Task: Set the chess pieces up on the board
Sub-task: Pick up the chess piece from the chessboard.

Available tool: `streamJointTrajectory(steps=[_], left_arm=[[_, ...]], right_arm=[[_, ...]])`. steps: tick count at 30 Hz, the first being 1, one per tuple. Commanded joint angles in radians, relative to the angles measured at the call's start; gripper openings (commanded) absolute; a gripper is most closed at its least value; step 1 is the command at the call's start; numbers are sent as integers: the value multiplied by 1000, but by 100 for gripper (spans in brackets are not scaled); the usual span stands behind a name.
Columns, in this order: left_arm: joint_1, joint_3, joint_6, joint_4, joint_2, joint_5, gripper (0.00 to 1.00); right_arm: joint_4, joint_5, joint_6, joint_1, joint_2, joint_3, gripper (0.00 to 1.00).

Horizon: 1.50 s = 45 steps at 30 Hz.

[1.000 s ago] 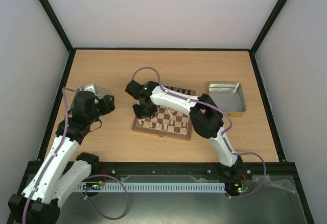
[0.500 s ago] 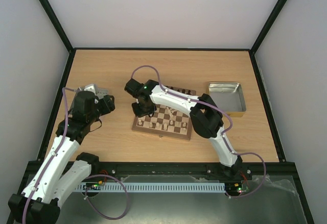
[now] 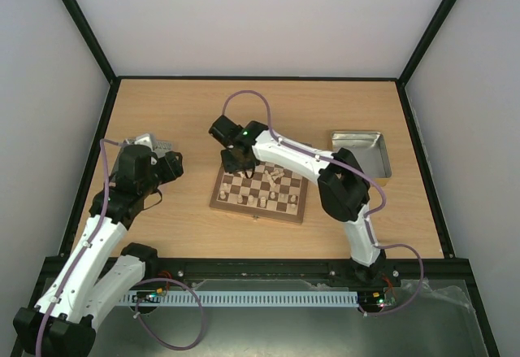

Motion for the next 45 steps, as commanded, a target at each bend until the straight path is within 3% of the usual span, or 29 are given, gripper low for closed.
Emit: streamJointTrajectory(steps=[1,18,33,37,45], left_arm=[[7,-5,14,12,6,6,71],[7,-8,15,12,14,8,71],[6,-8,15,19,17,26,71],[7,-8,19,26,20,66,71],[7,-13,1,79,50,253,71]], right_arm=[[55,32,-11,-30,-25,-65,30],[115,-71,-110,-48,5,-151,27],[176,-17,-192,-49,31,-183,14],[201,-18,-206,-50,-4,-209,6],[279,-48,-268,-53,-154,-331,5]])
